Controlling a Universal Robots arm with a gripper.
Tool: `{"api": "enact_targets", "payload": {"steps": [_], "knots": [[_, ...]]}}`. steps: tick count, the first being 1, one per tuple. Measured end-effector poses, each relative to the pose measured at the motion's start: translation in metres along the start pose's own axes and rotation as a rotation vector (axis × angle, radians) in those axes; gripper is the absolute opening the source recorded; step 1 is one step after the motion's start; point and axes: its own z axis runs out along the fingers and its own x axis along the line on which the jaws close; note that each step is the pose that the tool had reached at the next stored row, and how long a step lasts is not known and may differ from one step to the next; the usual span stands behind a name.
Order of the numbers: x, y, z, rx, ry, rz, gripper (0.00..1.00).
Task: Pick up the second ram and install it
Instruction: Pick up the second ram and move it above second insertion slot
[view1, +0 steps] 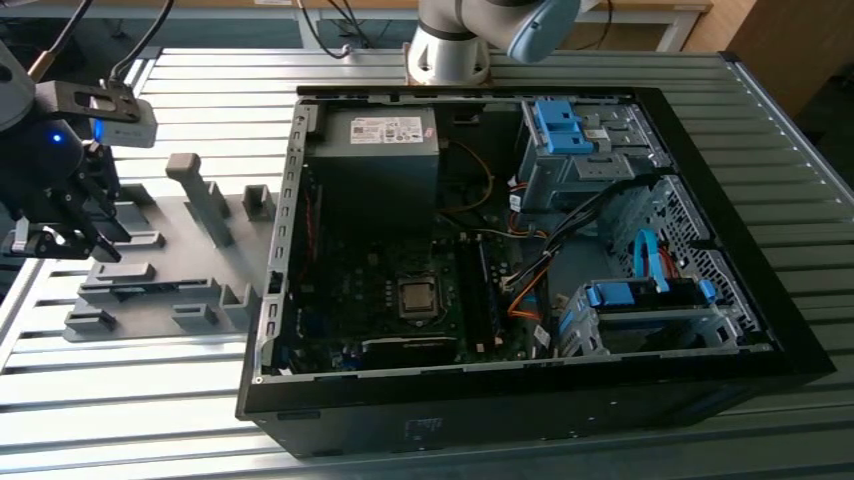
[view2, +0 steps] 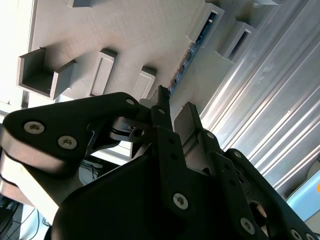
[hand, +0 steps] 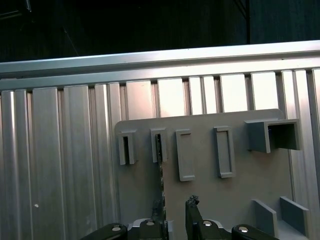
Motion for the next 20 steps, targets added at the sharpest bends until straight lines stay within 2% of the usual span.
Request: {"api": "enact_targets", "payload": {"steps": [3, 4, 5, 6, 11, 12, 13, 14, 15, 16, 20], "knots": [[0.0, 0.0, 0.0001, 0.0001, -0.0001, 0.0, 0.31], [0.0, 0.0, 0.0001, 0.0, 0.0, 0.0, 0.24], [0.0, 0.0, 0.0001, 0.0, 0.0, 0.0, 0.24], [0.0, 0.0, 0.0001, 0.0, 0.0, 0.0, 0.18], [0.0, 0.0, 0.0002, 0.0, 0.0, 0.0, 0.18], [0.0, 0.0, 0.0003, 0.0, 0.0, 0.0, 0.24], [0.0, 0.0, 0.0003, 0.0, 0.0, 0.0, 0.24], [0.0, 0.0, 0.0004, 0.0, 0.0, 0.0, 0.31], [0.0, 0.0, 0.0004, 0.0, 0.0, 0.0, 0.31], [0.0, 0.0, 0.0004, 0.0, 0.0, 0.0, 0.37], [0.0, 0.0, 0.0005, 0.0, 0.0, 0.0, 0.37]]}}
